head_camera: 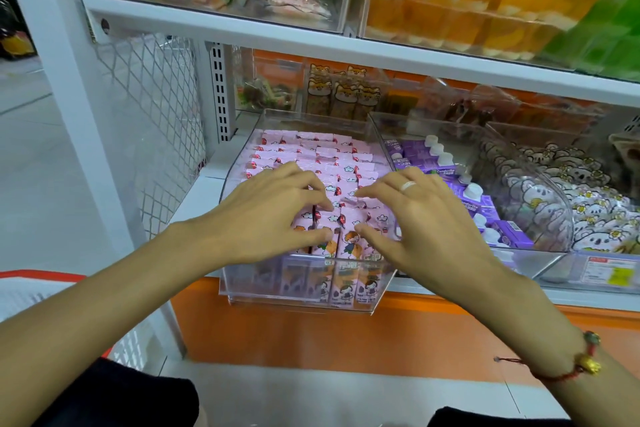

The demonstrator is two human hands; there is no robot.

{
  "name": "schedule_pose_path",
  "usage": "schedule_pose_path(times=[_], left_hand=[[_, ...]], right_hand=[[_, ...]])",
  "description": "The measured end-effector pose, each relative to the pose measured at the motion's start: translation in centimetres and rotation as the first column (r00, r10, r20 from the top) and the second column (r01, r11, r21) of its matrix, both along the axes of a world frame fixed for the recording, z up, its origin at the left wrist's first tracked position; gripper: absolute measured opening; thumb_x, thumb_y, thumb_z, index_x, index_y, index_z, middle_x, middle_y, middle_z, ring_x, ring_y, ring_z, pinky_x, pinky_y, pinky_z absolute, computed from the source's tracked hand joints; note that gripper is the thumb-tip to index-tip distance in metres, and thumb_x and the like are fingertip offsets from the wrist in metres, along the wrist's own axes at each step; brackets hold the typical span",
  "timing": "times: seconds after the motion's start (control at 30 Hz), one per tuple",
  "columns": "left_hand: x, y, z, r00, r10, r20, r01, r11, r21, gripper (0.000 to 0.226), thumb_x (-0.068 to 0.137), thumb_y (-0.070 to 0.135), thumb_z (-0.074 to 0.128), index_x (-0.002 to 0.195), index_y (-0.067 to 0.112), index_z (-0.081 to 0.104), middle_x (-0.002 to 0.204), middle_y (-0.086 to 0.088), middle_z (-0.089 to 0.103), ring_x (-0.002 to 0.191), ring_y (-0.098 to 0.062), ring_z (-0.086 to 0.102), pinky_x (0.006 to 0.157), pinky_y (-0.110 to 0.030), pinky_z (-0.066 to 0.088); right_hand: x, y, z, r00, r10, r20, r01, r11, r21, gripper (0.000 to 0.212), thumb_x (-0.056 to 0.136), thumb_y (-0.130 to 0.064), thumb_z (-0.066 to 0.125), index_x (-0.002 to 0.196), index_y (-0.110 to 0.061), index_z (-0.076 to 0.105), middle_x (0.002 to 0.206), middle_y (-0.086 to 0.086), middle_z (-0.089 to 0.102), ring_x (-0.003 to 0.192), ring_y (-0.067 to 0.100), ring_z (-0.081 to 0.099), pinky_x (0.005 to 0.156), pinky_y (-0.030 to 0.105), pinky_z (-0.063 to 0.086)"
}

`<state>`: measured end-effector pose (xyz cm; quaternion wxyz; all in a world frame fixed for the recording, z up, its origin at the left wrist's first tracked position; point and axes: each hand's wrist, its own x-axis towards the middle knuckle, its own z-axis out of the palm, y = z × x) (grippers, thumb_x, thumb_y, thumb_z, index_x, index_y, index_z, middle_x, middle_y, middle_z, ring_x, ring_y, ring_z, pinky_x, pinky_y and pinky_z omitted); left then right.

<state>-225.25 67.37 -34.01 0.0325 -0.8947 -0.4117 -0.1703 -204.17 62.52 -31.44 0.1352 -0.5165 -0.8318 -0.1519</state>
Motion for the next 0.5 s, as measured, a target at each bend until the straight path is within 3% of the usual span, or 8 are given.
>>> schedule_pose_path(times=[0.1,0.17,0.3,0.43,0.5], left_hand=[[0.1,0.1,-0.2,1.0,0.006,-0.009,-0.006,0.999,0.038,0.054,0.085,0.063,0.049,0.128,0.031,0.055,0.128,0.016,0.048,0.115,-0.007,0.036,0.08,-0.021,0.026],[0.1,0.1,-0.3,1.0,-0.012,0.015,0.012,1.0,0.02,0.046,0.085,0.062,0.052,0.119,0.031,0.06,0.126,0.017,0.05,0.115,-0.006,0.036,0.082,-0.02,0.025],[0.3,-0.4,-0.6,0.99,-0.024,0.138,0.036,0.996,-0.082,0.038,0.084,0.059,0.056,0.107,0.03,0.061,0.114,0.018,0.056,0.11,-0.004,0.039,0.091,-0.025,0.035],[0.2,-1.0,-0.1,0.977,0.018,0.212,0.011,0.991,-0.137,0.04,0.084,0.06,0.052,0.111,0.031,0.057,0.1,0.018,0.055,0.1,-0.004,0.049,0.081,-0.024,0.039],[0.0,-1.4,0.8,0.942,0.053,0.331,0.007,0.984,-0.179,0.044,0.081,0.065,0.046,0.112,0.035,0.052,0.104,0.025,0.055,0.101,-0.001,0.055,0.083,-0.025,0.045]], right_hand=[[0.0,-0.1,-0.6,0.996,0.003,0.091,0.005,0.996,-0.084,0.042,0.091,-0.049,0.051,0.124,-0.025,0.059,0.119,-0.004,0.06,0.115,0.019,0.046,0.09,0.03,0.028],[0.1,-0.1,-0.9,0.996,0.013,0.088,-0.005,0.995,-0.097,0.041,0.093,-0.05,0.045,0.125,-0.028,0.057,0.121,-0.007,0.058,0.118,0.017,0.043,0.092,0.029,0.026],[0.0,0.3,-1.0,0.997,0.016,0.074,-0.011,0.998,-0.066,0.037,0.092,-0.05,0.048,0.118,-0.027,0.06,0.115,-0.006,0.06,0.112,0.018,0.045,0.088,0.029,0.025],[0.0,0.6,-1.2,0.998,0.005,0.065,0.0,0.998,-0.071,0.037,0.091,-0.049,0.049,0.121,-0.028,0.058,0.116,-0.007,0.058,0.111,0.017,0.045,0.087,0.028,0.022],[0.1,0.6,-1.2,0.998,0.005,0.064,0.0,0.997,-0.078,0.037,0.091,-0.049,0.048,0.122,-0.029,0.057,0.116,-0.008,0.058,0.111,0.016,0.044,0.086,0.027,0.021]])
